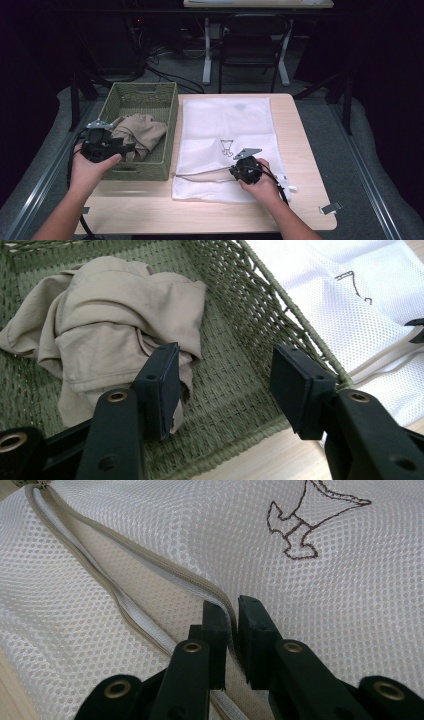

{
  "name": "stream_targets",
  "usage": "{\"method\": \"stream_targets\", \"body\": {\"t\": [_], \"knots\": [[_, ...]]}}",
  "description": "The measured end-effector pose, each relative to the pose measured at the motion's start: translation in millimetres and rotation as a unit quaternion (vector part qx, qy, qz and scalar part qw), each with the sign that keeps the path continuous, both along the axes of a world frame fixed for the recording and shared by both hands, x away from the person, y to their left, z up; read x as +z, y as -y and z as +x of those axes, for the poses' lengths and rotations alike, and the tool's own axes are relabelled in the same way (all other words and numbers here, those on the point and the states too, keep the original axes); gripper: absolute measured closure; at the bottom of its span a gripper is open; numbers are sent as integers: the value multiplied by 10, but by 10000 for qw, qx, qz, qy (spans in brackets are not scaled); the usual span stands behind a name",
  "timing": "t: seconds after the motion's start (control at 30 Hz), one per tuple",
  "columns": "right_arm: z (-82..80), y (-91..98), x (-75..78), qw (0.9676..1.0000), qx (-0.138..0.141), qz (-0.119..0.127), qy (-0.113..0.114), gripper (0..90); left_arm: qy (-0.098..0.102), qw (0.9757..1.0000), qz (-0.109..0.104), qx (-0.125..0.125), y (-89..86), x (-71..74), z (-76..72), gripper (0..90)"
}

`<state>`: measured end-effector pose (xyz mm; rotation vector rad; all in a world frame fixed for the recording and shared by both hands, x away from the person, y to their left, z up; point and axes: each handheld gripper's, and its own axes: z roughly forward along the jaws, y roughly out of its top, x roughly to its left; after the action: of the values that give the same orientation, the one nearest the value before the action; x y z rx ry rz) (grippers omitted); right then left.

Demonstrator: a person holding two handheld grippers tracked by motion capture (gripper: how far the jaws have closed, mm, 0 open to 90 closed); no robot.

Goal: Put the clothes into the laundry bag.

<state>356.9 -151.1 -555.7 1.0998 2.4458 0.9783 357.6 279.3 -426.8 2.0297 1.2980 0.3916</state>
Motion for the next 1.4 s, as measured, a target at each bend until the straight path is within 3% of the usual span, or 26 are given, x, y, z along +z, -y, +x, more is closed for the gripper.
{"method": "stream_targets", "body": {"t": [0.63, 1.03, 1.4], "knots": [[0, 2, 3, 10000, 1, 23, 12, 823, -219, 9994, -64, 262, -153, -41, 208, 457], [1, 3, 0, 10000, 0, 16, 8, 823, -178, 9990, 187, 355, -97, 17, 430, 428], [0, 6, 2, 10000, 9, 18, 12, 822, -412, 9967, 376, 582, -81, -14, 720, 388]]}}
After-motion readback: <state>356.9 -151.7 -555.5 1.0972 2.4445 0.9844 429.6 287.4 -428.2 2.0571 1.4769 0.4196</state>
